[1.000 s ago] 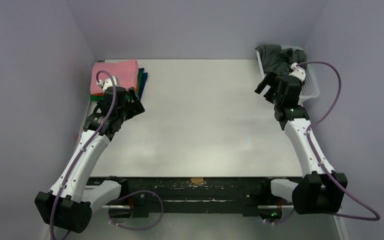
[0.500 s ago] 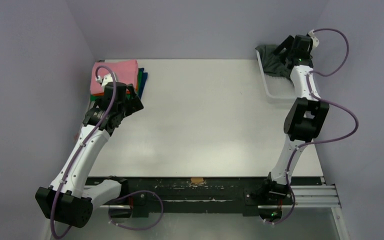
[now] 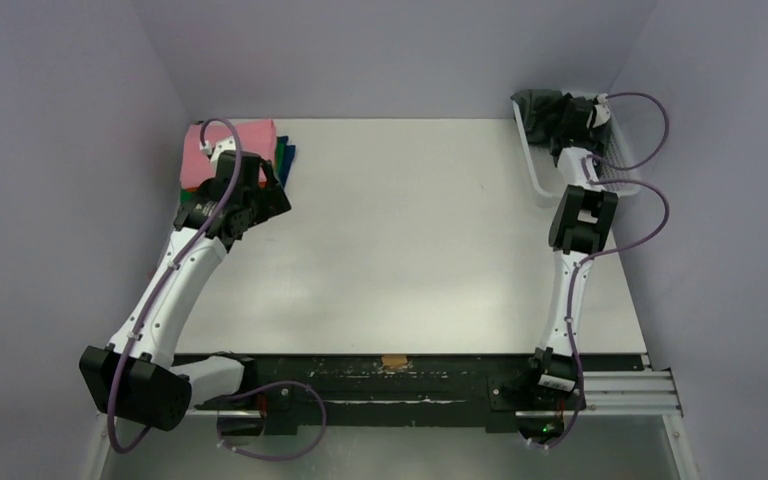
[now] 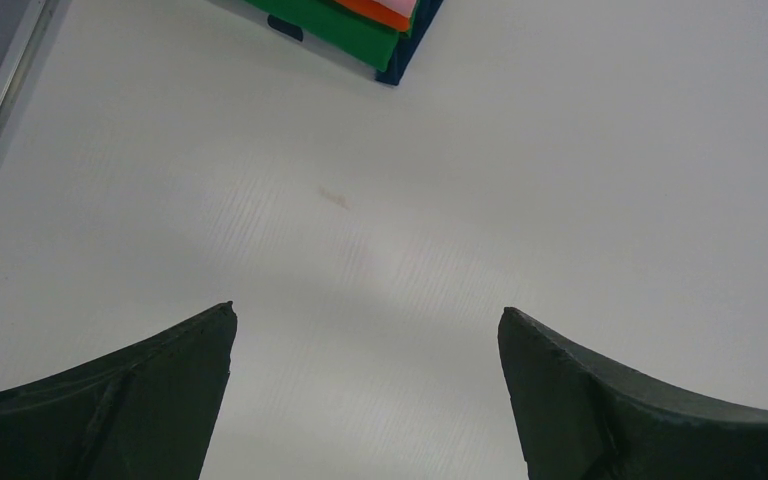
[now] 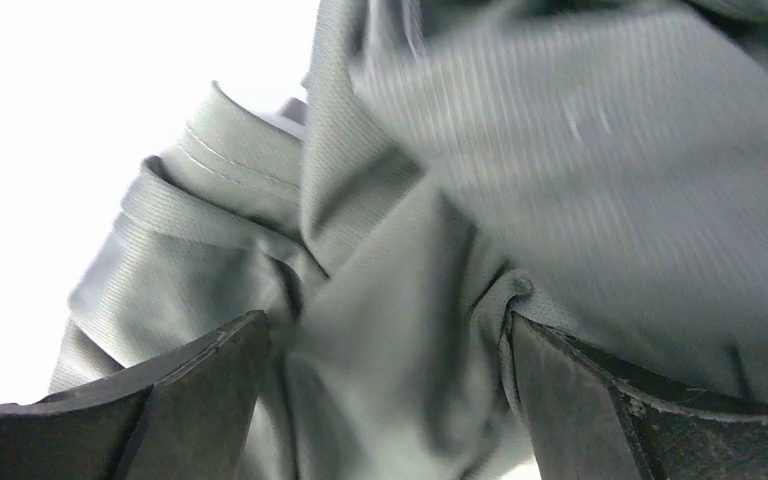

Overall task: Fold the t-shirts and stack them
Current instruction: Grab crumpled tshirt from bin with the right arm

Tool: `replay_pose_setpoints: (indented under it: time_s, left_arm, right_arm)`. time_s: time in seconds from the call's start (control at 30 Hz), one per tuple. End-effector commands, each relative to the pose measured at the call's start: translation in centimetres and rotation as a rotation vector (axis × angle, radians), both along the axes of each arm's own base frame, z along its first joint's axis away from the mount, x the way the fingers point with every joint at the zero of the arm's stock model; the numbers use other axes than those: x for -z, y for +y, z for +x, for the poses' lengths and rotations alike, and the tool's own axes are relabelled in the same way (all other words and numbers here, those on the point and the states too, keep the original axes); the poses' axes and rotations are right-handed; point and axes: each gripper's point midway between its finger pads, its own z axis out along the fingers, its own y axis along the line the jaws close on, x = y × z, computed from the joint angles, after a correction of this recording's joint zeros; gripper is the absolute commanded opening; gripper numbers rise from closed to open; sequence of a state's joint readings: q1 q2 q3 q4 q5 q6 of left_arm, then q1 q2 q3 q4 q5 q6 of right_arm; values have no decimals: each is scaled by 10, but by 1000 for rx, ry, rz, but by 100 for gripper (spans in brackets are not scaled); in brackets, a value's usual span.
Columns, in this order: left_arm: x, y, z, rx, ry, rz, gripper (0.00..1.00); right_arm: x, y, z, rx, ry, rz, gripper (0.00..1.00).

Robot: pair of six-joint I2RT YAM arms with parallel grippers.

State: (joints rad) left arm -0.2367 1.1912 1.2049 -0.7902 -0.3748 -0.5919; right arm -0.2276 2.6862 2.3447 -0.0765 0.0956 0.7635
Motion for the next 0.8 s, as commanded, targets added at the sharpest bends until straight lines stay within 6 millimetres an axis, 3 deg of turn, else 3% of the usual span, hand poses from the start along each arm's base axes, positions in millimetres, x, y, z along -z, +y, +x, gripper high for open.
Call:
replay_pose_setpoints:
  time_s: [0.0, 0.07, 0.13, 0.2, 0.3, 0.4, 0.5, 0.53, 0.57, 0.67, 0.77]
  left_arm:
    - [-14, -1, 9, -14, -18, -9, 100]
    - [-13, -1, 10, -18, -8, -6, 100]
    - [-13, -1, 9, -19, -7, -9, 100]
    - [-17, 0, 7, -22, -14, -8, 100]
    - [-21, 1, 5, -25, -31, -10, 100]
    - [-24, 1, 4, -24, -54, -20, 100]
    - [-27, -2, 4, -13, -81, -37, 100]
    - [-27, -3, 5, -9, -91, -45, 100]
    - [-27, -4, 4, -4, -101, -54, 100]
    - [-30, -9, 4, 17, -128, -78, 100]
    - [-33, -12, 2, 36, -148, -92, 100]
  right_arm:
    - [-25, 14, 33, -21, -235, 157, 86]
    - [-14, 15, 35, -5, -251, 179, 83]
    - [-12, 14, 37, 7, -272, 193, 72]
    - [-20, 14, 39, -3, -297, 186, 50]
    - [-48, 17, 37, -32, -339, 154, 22]
    - [-95, 18, 25, -49, -384, 99, 4]
    - [-151, 33, 0, -125, -432, 48, 0]
    - [-187, 44, -17, -162, -476, 30, 0]
    - [-205, 53, -31, -197, -509, 6, 0]
    - [-237, 89, -70, -318, -538, 12, 0]
    - [-278, 146, -104, -480, -563, -70, 0]
